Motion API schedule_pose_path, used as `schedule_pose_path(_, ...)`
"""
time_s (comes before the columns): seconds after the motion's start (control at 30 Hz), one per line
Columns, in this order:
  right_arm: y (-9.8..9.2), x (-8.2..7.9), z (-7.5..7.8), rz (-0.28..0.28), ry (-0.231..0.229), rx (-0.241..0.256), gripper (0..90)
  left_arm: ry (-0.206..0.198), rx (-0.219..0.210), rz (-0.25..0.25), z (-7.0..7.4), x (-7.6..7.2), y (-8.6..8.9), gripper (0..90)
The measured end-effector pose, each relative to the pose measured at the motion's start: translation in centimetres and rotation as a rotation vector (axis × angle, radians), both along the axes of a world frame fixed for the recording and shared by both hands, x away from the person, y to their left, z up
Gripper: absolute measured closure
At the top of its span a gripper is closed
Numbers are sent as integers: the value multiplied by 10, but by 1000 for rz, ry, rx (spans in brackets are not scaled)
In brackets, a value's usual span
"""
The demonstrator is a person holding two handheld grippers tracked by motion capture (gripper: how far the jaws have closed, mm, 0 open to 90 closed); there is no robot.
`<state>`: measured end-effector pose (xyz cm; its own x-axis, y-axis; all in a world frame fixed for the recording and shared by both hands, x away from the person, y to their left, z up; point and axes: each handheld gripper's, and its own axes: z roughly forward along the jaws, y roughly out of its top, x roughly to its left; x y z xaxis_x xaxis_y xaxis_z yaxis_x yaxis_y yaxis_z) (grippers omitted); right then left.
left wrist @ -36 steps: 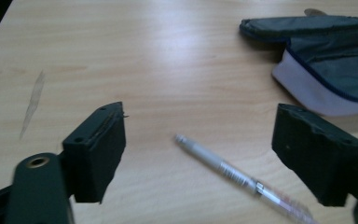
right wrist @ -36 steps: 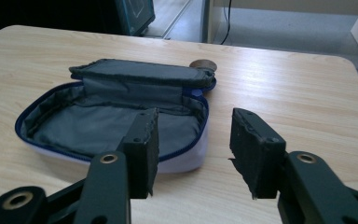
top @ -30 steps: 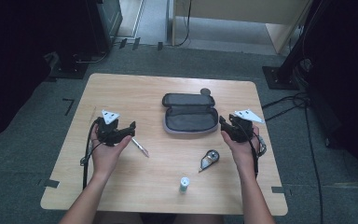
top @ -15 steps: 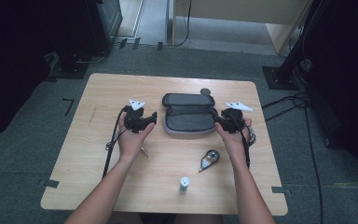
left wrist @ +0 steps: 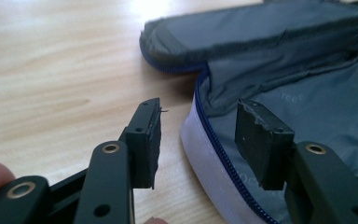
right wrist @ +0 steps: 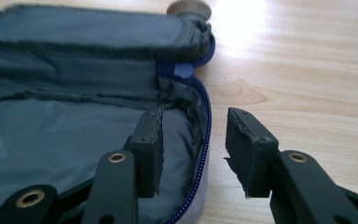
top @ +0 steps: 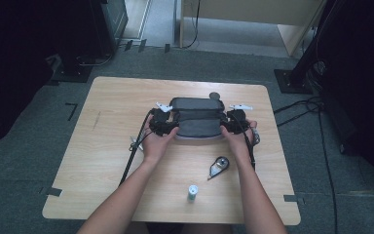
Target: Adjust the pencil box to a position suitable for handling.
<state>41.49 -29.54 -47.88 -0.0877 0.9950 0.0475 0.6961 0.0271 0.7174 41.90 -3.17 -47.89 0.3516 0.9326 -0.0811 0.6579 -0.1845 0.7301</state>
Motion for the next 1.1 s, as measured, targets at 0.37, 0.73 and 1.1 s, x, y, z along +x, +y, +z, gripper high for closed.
schedule_pose_path(0.37, -2, 3, -8, -63, 70, 39, 890, 125, -4, 26, -16, 10, 2, 834)
schedule_pose_path(0.73, 22, -24, 8, 15, -37, 104, 895, 18, -36, 47, 0, -16, 37, 895)
schedule_pose_path(1.1, 53, -67, 0, 81, -63, 124, 894, 14, -32, 41, -13, -58, 69, 894)
